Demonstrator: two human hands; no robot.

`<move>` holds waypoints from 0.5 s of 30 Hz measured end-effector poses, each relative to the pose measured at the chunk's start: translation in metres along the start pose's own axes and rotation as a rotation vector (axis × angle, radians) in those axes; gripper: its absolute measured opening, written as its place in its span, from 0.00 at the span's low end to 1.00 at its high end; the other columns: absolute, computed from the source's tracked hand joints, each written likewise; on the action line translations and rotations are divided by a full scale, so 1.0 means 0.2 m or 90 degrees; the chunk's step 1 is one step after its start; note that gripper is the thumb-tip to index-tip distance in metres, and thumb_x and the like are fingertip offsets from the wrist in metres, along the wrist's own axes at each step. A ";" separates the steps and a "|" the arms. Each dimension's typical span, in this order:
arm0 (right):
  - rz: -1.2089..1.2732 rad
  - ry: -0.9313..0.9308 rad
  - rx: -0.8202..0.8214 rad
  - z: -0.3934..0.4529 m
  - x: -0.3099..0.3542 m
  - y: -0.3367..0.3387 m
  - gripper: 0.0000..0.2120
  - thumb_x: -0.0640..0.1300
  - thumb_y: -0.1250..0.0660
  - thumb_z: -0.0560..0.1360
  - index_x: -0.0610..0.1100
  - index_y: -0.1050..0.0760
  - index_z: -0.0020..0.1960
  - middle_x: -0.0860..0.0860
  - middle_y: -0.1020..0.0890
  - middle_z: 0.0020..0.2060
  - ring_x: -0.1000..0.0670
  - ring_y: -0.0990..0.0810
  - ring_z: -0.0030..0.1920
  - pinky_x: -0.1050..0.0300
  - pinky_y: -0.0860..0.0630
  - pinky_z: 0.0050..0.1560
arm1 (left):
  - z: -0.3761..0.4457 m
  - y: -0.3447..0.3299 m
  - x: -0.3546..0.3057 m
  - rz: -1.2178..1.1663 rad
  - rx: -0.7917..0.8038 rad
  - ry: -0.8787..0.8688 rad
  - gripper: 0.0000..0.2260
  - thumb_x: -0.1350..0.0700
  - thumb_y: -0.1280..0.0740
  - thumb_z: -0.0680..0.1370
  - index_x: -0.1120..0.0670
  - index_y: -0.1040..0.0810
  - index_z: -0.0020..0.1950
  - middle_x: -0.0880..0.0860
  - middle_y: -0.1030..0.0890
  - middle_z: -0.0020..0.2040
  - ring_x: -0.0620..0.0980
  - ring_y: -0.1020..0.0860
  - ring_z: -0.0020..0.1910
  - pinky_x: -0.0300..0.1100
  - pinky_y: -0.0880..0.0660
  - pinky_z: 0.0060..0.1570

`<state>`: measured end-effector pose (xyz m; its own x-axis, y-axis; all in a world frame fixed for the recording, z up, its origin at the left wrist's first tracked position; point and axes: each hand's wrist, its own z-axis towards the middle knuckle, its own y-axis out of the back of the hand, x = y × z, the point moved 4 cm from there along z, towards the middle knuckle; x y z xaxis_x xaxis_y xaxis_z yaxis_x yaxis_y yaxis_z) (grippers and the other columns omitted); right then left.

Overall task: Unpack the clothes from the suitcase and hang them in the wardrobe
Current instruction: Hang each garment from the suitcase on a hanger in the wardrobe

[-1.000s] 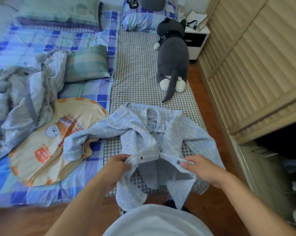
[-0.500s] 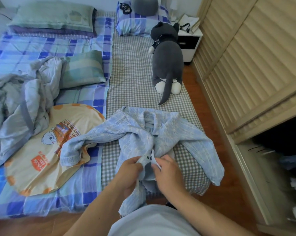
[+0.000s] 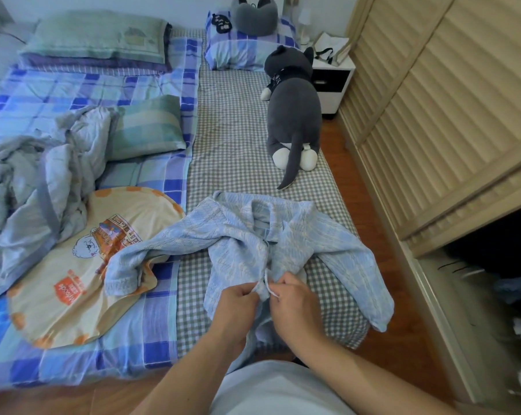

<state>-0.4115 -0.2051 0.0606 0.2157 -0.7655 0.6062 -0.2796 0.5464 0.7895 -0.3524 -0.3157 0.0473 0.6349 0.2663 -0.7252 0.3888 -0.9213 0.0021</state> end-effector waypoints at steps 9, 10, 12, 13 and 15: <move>0.225 -0.050 0.052 0.05 0.07 -0.03 0.25 0.31 0.37 0.77 0.55 0.24 0.66 0.58 0.22 0.49 0.59 0.22 0.51 0.69 0.26 0.55 | -0.06 -0.03 -0.03 -0.183 0.035 0.013 0.17 0.70 0.45 0.81 0.64 0.17 0.43 0.62 0.18 0.36 0.55 0.18 0.35 0.46 0.22 0.34; 0.274 -0.088 0.037 0.05 0.03 -0.01 0.26 0.31 0.36 0.77 0.55 0.26 0.67 0.57 0.21 0.50 0.58 0.22 0.51 0.68 0.25 0.53 | -0.07 -0.03 -0.03 -0.209 0.047 0.023 0.18 0.72 0.45 0.79 0.63 0.17 0.40 0.63 0.18 0.36 0.56 0.18 0.34 0.46 0.22 0.34; 0.316 -0.155 0.029 0.07 -0.04 0.00 0.19 0.34 0.35 0.78 0.49 0.23 0.65 0.54 0.20 0.53 0.54 0.20 0.54 0.67 0.25 0.52 | -0.07 -0.02 -0.03 -0.243 0.066 0.031 0.17 0.73 0.45 0.78 0.66 0.15 0.44 0.68 0.17 0.43 0.62 0.17 0.39 0.51 0.19 0.41; 0.328 -0.169 0.041 0.06 -0.08 -0.01 0.16 0.35 0.34 0.79 0.47 0.21 0.63 0.52 0.19 0.55 0.54 0.20 0.56 0.68 0.25 0.53 | -0.06 -0.01 -0.02 -0.247 0.070 0.026 0.17 0.72 0.45 0.78 0.67 0.15 0.47 0.69 0.17 0.47 0.64 0.17 0.42 0.54 0.18 0.46; 0.391 -0.202 0.066 0.04 -0.12 -0.03 0.11 0.37 0.33 0.79 0.48 0.18 0.58 0.53 0.17 0.54 0.54 0.19 0.57 0.66 0.23 0.54 | -0.07 0.00 -0.01 -0.229 0.072 0.013 0.16 0.71 0.44 0.80 0.67 0.16 0.52 0.69 0.16 0.49 0.66 0.17 0.47 0.58 0.19 0.53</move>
<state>-0.4214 -0.1930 0.0412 -0.2898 -0.3990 0.8699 -0.3543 0.8891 0.2898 -0.3447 -0.3127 0.0582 0.4850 0.5825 -0.6523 0.5135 -0.7934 -0.3267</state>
